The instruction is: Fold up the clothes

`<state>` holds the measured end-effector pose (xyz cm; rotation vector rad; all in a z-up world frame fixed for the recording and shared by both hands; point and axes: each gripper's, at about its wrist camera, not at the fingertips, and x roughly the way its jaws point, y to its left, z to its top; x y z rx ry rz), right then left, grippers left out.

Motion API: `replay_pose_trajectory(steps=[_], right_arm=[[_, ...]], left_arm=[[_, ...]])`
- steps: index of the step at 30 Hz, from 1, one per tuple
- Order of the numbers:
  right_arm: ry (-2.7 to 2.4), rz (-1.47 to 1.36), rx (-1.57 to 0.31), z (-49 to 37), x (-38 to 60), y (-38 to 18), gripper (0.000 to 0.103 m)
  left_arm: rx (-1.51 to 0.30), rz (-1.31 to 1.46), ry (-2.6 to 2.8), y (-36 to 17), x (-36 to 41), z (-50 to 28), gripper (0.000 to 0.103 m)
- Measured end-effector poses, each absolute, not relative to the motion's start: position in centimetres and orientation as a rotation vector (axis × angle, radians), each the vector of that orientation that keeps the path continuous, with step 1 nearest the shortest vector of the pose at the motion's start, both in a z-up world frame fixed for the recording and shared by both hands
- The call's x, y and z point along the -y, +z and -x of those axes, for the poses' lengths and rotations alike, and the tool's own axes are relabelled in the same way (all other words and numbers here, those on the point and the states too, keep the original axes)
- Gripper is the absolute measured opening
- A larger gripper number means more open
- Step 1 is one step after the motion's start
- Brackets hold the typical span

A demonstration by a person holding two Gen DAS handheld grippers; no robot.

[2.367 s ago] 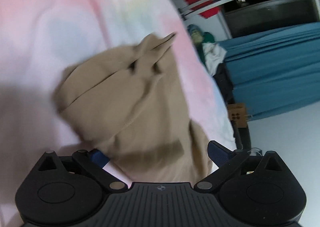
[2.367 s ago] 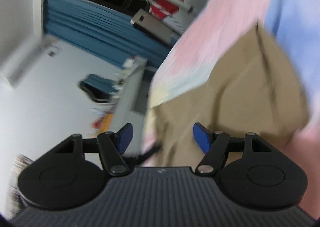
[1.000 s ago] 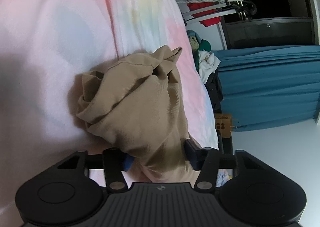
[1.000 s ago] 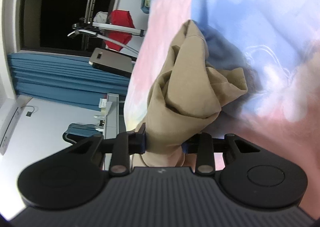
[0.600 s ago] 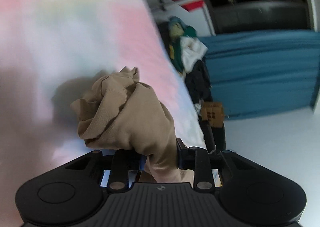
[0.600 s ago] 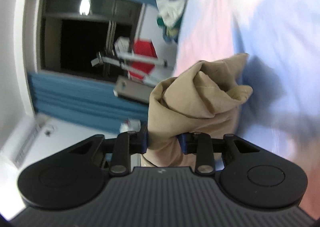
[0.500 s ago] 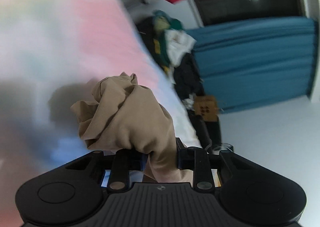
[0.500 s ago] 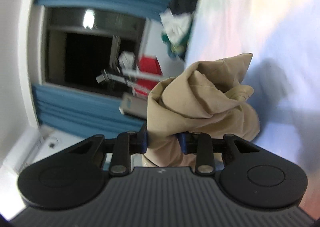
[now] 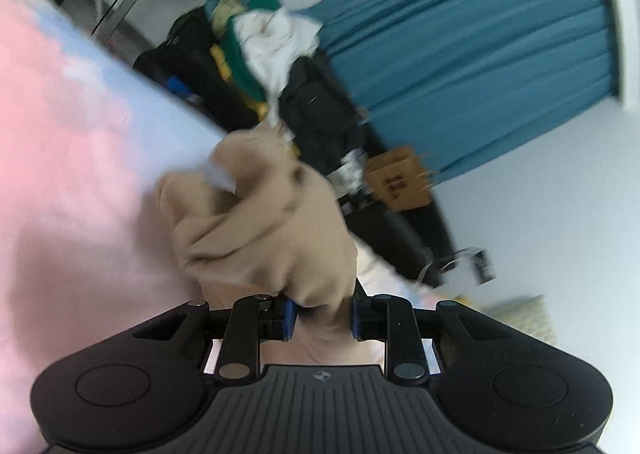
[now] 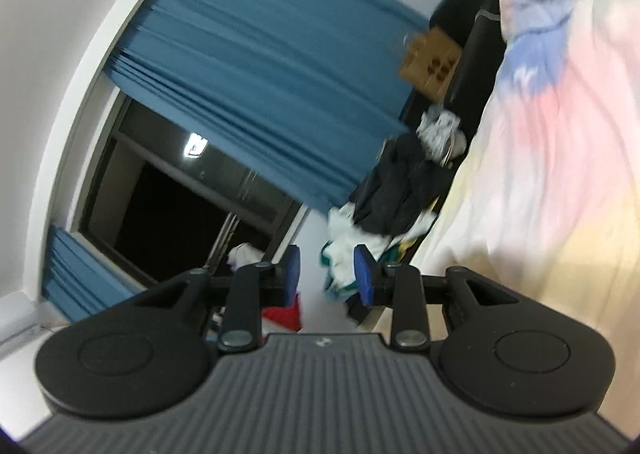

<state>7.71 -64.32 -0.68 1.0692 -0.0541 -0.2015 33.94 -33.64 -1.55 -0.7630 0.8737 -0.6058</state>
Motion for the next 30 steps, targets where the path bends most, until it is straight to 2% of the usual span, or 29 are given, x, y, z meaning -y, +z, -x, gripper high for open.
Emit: replay_pose_trajectory(steps=[6,9,12,13,14,17,20,24,27,29,30], right_arm=[[-0.261,-1.129,-0.106,-8.3,65.2,-7.3,0.031],[-0.266,-1.15,-0.176,-8.7,63.8,-9.7,0.031],[-0.272,-1.125,-0.247,-9.0,61.5,-10.3,0.031],[-0.268,-1.114,-0.264,-9.1,60.7,-10.0,0.031],[-0.264,-1.094,-0.279,-9.3,60.1,-9.4,0.031],[-0.256,-1.019,-0.307,-8.8,58.1,-6.6,0.031],[-0.255,-0.939,-0.323,-7.5,55.9,-3.4,0.031],[-0.273,-0.829,-0.347,-5.1,52.6,0.8,0.033],[-0.297,-0.745,-0.363,-2.8,50.1,3.3,0.033],[-0.309,-0.694,-0.373,-1.2,48.6,4.6,0.038],[-0.311,-0.674,-0.374,-0.3,47.8,5.1,0.045]], left_arm=[[-0.944,0.837,-0.538,-9.2,29.0,-34.4,0.022],[-0.96,0.805,-0.553,-10.5,27.0,-34.8,0.023],[-0.955,0.707,-0.556,-9.6,26.2,-34.2,0.029],[-0.952,0.674,-0.557,-9.3,26.0,-34.1,0.039],[-0.941,0.618,-0.55,-8.5,26.0,-34.0,0.053],[-0.883,0.46,-0.564,-4.7,25.3,-31.5,0.072],[-0.817,0.34,-0.609,-0.5,24.7,-28.0,0.084],[-0.738,0.224,-0.652,4.2,24.0,-23.6,0.09],[-0.672,0.155,-0.671,7.1,23.6,-20.0,0.101],[-0.625,0.102,-0.68,8.8,22.8,-17.0,0.102],[-0.608,0.074,-0.683,9.6,22.4,-15.6,0.102]])
